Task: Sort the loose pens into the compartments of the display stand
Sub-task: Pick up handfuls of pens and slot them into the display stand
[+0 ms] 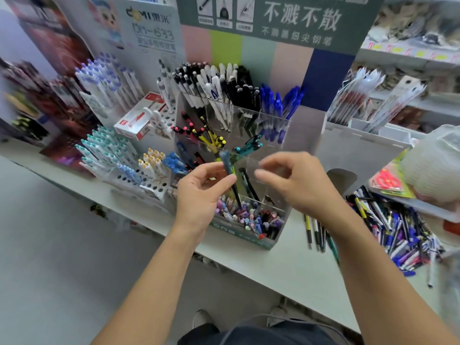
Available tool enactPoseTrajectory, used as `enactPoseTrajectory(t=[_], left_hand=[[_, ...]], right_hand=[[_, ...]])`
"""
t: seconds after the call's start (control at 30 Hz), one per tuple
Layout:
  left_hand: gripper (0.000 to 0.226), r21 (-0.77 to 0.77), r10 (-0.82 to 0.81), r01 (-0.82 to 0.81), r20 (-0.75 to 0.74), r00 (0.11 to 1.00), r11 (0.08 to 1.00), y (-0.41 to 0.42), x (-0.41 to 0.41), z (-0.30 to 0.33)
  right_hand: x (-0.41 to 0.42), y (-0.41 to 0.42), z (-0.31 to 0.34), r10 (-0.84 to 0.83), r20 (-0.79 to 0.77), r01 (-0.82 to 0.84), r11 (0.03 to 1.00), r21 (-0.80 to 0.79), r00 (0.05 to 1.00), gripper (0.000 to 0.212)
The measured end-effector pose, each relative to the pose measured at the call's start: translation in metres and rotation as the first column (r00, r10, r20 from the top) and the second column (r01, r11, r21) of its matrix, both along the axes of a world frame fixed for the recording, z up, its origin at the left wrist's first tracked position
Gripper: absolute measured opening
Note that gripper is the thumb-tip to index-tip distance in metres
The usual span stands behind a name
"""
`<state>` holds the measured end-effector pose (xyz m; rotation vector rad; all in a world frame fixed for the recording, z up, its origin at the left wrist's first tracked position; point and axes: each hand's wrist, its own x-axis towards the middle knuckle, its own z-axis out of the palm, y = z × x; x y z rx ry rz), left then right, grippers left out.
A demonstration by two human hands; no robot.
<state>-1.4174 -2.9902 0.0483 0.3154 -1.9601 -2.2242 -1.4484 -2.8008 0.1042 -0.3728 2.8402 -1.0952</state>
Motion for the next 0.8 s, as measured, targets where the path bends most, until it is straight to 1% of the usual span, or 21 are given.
enactPoseTrajectory(t=[0.03,0.07,0.13,0.23,0.27,0.33,0.4,0.43,0.5,0.57,0.63,0.7,0.8], left_hand=[[0.025,-0.067,-0.048,0.046,-0.028,0.998,0.997,0.002,-0.001,0.003],[0.027,-0.12,-0.084,0.077,-0.049,0.995,0.99,0.004,-0.003,0.005],[0.033,-0.175,-0.104,0.092,-0.062,0.993,0.98,0.01,-0.007,0.007],[0.037,-0.22,-0.118,0.101,-0.069,0.991,0.97,0.018,-0.012,0.008],[0.04,-0.249,-0.128,0.106,-0.073,0.989,0.963,0.02,-0.013,0.008],[0.046,-0.35,-0.138,0.113,-0.047,0.989,0.93,0.02,-0.017,0.004],[0.043,-0.488,-0.103,0.112,0.045,0.994,0.866,0.015,-0.018,-0.006],[0.039,-0.527,-0.082,0.129,0.113,0.99,0.84,0.011,-0.017,-0.011],[0.033,-0.54,-0.038,0.161,0.232,0.972,0.826,0.004,-0.014,-0.024],[0.028,-0.554,0.026,0.147,0.292,0.956,0.819,-0.002,-0.009,-0.035],[0.027,-0.541,0.038,0.157,0.331,0.943,0.827,-0.005,-0.006,-0.042],[0.029,-0.502,0.001,0.192,0.358,0.934,0.843,-0.006,-0.003,-0.048],[0.028,-0.492,-0.054,0.236,0.355,0.933,0.838,-0.008,0.001,-0.052]], right_hand=[[-0.003,-0.004,0.006,0.045,0.008,-0.043,0.988,-0.147,0.999,0.025],[-0.007,-0.008,0.01,0.077,0.014,-0.071,0.969,-0.236,0.997,0.022],[-0.014,-0.014,0.011,0.103,0.015,-0.094,0.948,-0.303,0.995,0.017],[-0.017,-0.014,0.009,0.093,0.001,-0.086,0.928,-0.363,0.996,0.006],[-0.017,-0.011,0.008,0.065,-0.033,-0.072,0.92,-0.385,0.997,0.006],[-0.016,-0.001,0.007,-0.078,-0.133,0.011,0.897,-0.443,0.988,0.008],[-0.015,0.015,0.009,-0.23,-0.234,0.088,0.865,-0.494,0.945,0.01],[-0.015,0.023,0.011,-0.277,-0.279,0.109,0.861,-0.497,0.92,0.01],[-0.012,0.03,0.012,-0.299,-0.325,0.126,0.879,-0.46,0.897,0.013],[-0.011,0.022,0.007,-0.24,-0.328,0.103,0.917,-0.385,0.914,0.015],[-0.012,0.003,-0.008,-0.158,-0.312,0.07,0.959,-0.276,0.937,0.018],[-0.016,-0.017,-0.029,-0.075,-0.254,0.035,0.987,-0.159,0.964,0.019],[-0.029,-0.033,-0.057,-0.004,-0.143,0.006,1.0,0.01,0.99,0.02]])
